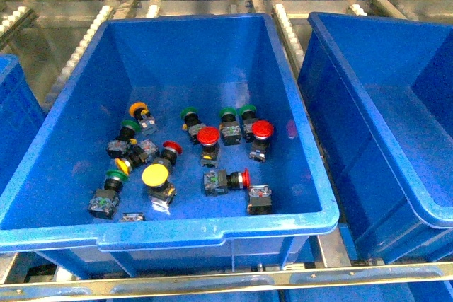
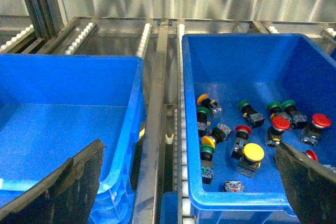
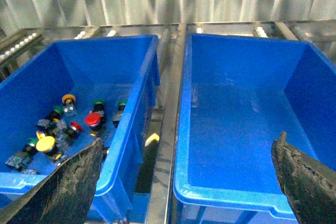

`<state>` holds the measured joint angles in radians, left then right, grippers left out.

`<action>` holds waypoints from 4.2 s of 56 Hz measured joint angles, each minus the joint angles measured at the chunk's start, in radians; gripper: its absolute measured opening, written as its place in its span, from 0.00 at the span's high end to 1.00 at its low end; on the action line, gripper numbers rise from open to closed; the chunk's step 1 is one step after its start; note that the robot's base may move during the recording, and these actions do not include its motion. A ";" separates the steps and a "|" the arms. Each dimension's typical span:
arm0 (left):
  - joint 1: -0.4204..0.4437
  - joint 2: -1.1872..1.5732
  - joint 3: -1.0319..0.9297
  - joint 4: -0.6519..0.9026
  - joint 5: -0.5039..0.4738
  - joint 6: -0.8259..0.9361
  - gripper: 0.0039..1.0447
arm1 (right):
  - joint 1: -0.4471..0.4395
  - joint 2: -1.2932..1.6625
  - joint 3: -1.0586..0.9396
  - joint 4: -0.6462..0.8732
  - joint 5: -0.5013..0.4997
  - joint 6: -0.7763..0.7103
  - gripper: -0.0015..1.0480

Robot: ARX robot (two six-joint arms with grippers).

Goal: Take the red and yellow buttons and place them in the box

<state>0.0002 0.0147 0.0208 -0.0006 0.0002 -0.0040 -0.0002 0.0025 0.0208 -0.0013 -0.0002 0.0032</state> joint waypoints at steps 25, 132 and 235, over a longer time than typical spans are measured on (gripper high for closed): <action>0.000 0.000 0.000 0.000 0.000 0.000 0.07 | 0.000 0.000 0.000 0.000 0.000 0.000 0.07; -0.216 1.827 1.003 0.056 0.188 0.399 0.07 | 0.000 0.000 0.000 0.000 0.002 0.000 0.07; -0.301 2.292 1.359 -0.015 0.111 0.388 0.40 | 0.000 0.000 0.000 0.000 0.002 0.000 0.07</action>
<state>-0.3008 2.3062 1.3796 -0.0158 0.1112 0.3836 -0.0002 0.0025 0.0208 -0.0017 0.0017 0.0032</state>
